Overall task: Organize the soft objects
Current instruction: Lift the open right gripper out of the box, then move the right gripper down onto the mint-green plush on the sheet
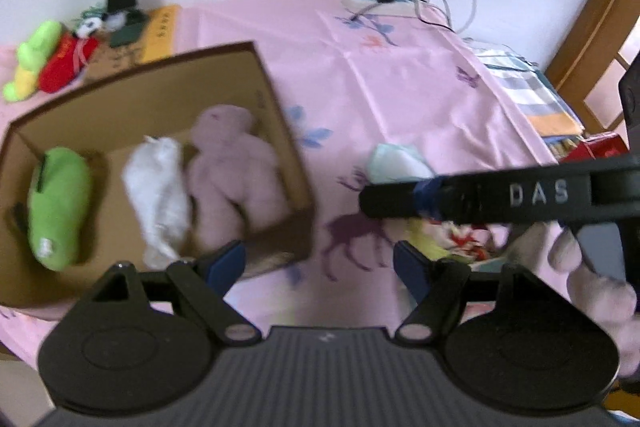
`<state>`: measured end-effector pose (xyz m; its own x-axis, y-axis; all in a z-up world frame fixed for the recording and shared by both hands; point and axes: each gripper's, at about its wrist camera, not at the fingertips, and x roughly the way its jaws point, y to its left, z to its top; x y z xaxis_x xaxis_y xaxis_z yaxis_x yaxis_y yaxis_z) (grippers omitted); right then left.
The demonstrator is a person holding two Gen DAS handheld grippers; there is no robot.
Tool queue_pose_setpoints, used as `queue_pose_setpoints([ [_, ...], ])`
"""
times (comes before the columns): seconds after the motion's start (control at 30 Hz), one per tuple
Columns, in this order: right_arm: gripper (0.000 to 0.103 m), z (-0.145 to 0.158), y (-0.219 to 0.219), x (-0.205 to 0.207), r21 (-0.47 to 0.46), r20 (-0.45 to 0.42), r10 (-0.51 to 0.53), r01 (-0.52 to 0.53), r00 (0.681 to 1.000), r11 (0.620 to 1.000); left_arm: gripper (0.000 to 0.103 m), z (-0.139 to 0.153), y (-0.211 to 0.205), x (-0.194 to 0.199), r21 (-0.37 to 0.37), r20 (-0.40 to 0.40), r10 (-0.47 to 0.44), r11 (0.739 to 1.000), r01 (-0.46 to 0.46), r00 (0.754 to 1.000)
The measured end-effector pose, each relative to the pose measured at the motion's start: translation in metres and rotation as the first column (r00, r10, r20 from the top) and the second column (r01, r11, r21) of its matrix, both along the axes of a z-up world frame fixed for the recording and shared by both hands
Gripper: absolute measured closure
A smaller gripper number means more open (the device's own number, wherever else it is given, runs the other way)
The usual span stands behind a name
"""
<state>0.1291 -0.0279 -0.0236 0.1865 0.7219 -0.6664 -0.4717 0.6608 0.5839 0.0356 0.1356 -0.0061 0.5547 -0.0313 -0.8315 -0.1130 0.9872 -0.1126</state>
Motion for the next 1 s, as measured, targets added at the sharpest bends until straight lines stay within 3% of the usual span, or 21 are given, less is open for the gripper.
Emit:
queue_pose_setpoints([
  [0.3,0.078,-0.026,-0.076,0.039,-0.038,-0.044,-0.174,0.173,0.984,0.984,0.027,-0.014,-0.05,0.033,-0.075,0.032,-0.062,0.995,0.064,0.998],
  [0.47,0.079,-0.046,-0.1,0.061,-0.026,-0.12,-0.25,0.248,0.961,0.968,0.027,-0.023,-0.063,0.063,-0.093,0.047,-0.074,0.993,0.078,0.996],
  [0.67,0.079,-0.066,-0.105,0.081,-0.019,-0.192,-0.283,0.284,0.94,0.959,0.027,-0.045,-0.064,0.097,-0.102,0.0,-0.052,0.993,0.051,0.999],
  [1.0,0.08,-0.086,-0.088,0.11,0.009,-0.275,-0.258,0.271,0.926,0.962,0.03,-0.086,-0.047,0.133,-0.205,-0.09,0.03,0.978,-0.048,0.995],
])
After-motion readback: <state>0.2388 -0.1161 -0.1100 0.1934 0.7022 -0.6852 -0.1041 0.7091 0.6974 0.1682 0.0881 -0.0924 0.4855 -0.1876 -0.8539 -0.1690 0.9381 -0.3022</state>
